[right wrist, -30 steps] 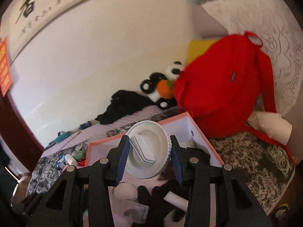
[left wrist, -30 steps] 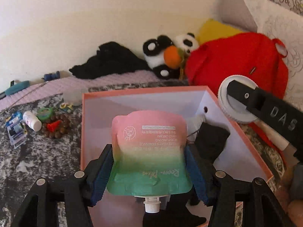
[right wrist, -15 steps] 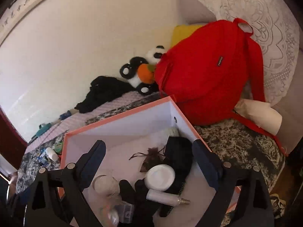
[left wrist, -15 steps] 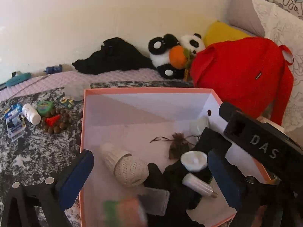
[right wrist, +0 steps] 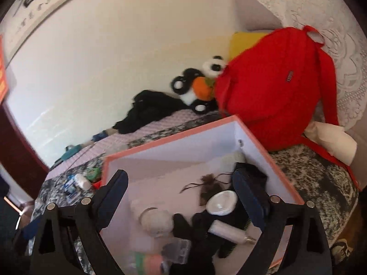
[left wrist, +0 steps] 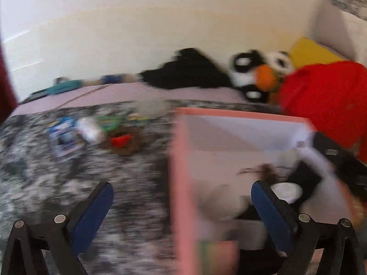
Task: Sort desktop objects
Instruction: 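Move both grippers back over the table toward the bottles, then grasp the white pill bottle with the right gripper while the left gripper grasps the dark glass bottle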
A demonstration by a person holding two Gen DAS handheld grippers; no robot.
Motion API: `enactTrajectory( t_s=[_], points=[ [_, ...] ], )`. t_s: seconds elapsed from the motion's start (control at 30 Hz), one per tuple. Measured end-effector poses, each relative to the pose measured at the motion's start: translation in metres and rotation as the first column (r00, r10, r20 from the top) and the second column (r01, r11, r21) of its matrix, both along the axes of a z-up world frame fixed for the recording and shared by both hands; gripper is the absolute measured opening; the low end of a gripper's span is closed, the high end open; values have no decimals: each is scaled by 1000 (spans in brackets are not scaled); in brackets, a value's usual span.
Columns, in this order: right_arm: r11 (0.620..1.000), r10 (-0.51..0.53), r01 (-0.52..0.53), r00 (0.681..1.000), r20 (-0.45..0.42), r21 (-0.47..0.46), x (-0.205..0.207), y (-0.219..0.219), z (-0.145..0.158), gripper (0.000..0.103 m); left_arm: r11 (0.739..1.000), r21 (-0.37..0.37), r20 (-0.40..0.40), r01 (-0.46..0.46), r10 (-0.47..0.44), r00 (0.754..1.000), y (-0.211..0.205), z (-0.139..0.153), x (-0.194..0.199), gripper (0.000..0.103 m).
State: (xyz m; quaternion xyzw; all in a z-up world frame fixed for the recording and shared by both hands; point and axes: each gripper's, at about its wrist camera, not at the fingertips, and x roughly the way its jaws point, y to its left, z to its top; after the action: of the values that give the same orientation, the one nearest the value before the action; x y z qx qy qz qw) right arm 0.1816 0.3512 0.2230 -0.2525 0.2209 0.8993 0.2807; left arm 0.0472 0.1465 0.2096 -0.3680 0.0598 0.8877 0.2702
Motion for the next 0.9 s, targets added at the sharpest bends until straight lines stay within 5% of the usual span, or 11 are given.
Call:
enactTrajectory(
  t_s=[0.17, 0.27, 0.33, 0.43, 0.63, 0.77, 0.9],
  points=[
    [971, 239, -240, 971, 28, 10, -44, -50, 6, 95, 973, -76, 41, -218, 221, 974, -84, -32, -75, 99],
    [883, 465, -470, 879, 106, 20, -110, -96, 15, 95, 944, -143, 83, -298, 311, 947, -119, -59, -121, 99],
    [821, 556, -570, 810, 186, 28, -162, -122, 17, 93, 935, -104, 162, -339, 352, 922, -138, -77, -148, 99],
    [769, 610, -640, 726, 318, -14, -249, -152, 3, 82, 933, -30, 287, -359, 352, 891, -150, -106, -185, 99],
    [693, 643, -711, 535, 548, -119, -386, -183, -67, 74, 936, 40, 363, -350, 312, 878, -136, -131, -231, 99],
    [677, 630, -723, 472, 617, -137, -435, -182, -113, 70, 920, 108, 384, -376, 310, 870, -146, -130, -263, 99],
    [661, 649, -729, 435, 624, -179, -474, -179, -142, 69, 873, 160, 423, -460, 361, 831, -172, -134, -287, 98]
  ],
)
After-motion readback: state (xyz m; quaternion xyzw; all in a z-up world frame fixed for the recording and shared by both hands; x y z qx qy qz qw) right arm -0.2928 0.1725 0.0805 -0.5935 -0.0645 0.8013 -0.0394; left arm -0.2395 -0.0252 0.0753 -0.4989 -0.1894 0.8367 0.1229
